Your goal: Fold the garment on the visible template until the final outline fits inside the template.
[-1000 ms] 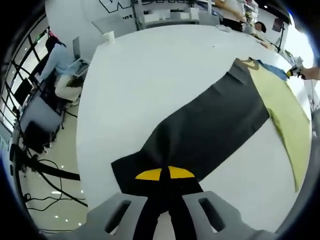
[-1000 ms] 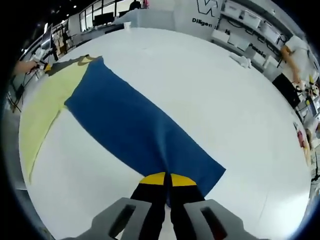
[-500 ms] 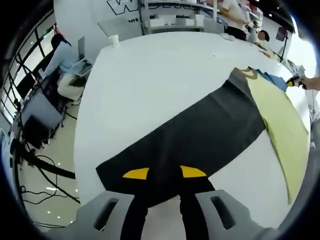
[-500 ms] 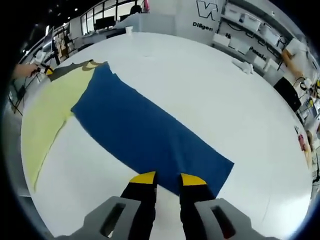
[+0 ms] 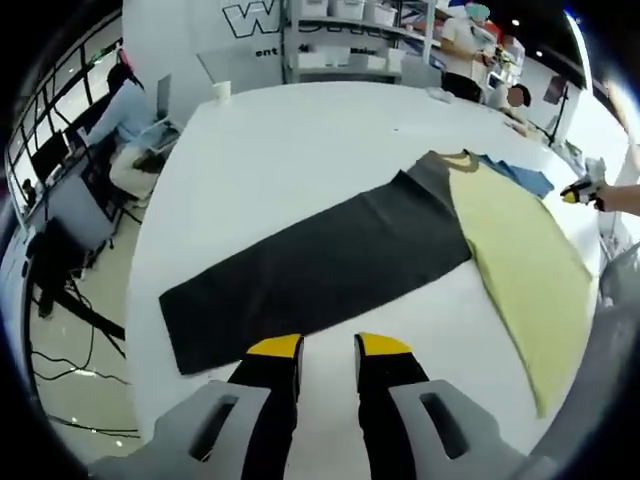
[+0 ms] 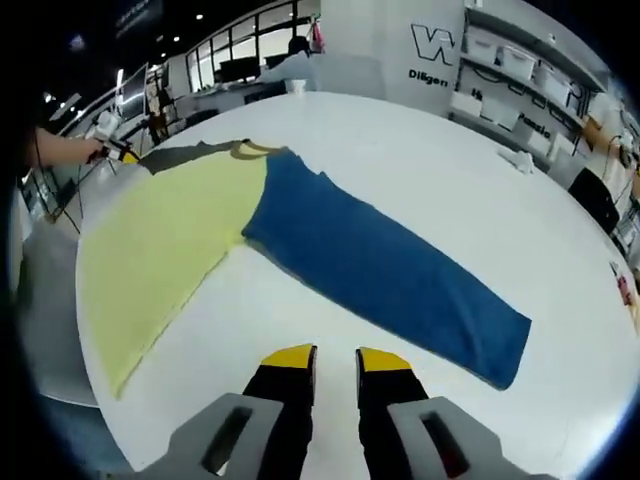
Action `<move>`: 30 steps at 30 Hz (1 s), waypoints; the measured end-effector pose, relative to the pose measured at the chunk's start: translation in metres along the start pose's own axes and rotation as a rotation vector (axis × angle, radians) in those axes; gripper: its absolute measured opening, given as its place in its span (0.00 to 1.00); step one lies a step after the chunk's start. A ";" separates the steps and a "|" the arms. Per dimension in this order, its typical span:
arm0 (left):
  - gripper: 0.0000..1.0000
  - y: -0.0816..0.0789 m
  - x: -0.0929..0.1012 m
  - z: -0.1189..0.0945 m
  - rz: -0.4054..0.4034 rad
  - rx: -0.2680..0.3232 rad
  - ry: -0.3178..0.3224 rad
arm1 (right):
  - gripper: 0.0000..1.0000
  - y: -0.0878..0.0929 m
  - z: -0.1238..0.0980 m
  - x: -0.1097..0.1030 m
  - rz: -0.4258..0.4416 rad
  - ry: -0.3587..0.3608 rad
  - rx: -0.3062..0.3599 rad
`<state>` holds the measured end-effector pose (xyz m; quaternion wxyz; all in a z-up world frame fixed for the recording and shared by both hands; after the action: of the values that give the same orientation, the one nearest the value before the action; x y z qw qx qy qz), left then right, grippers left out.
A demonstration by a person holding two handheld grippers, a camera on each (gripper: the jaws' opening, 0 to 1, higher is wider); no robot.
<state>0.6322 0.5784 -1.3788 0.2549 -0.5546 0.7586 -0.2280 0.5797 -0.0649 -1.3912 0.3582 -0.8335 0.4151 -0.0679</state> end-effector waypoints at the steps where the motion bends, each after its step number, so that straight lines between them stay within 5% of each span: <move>1: 0.27 0.001 0.006 -0.003 0.000 0.003 0.014 | 0.10 0.001 0.001 -0.010 -0.010 -0.010 -0.003; 10: 0.28 0.023 0.072 -0.039 0.067 0.032 0.173 | 0.11 0.011 0.004 -0.082 -0.111 -0.134 0.014; 16: 0.28 0.037 0.105 -0.056 0.185 0.046 0.284 | 0.12 0.021 0.007 -0.127 -0.162 -0.209 0.020; 21: 0.28 0.046 0.133 -0.068 0.244 0.050 0.360 | 0.13 0.031 0.008 -0.150 -0.220 -0.254 0.004; 30: 0.27 0.076 0.177 -0.089 0.479 0.030 0.483 | 0.14 0.046 0.015 -0.192 -0.351 -0.334 -0.064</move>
<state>0.4749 0.4355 -1.3819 0.1224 -0.2868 0.9024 -0.2972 0.4323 0.0672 -1.3974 0.3778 -0.9035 0.2009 0.0228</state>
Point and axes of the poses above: the point that each gripper's makers call its tool centre point, and the gripper's own axes: z roughly forward along the fingers, x roughly to its right, y roughly out of its underside, the point moved 3 cm from there along -z, roughly backward along the fingers, and after that the axes turned 13 degrees about -y, right-handed, at the moved point
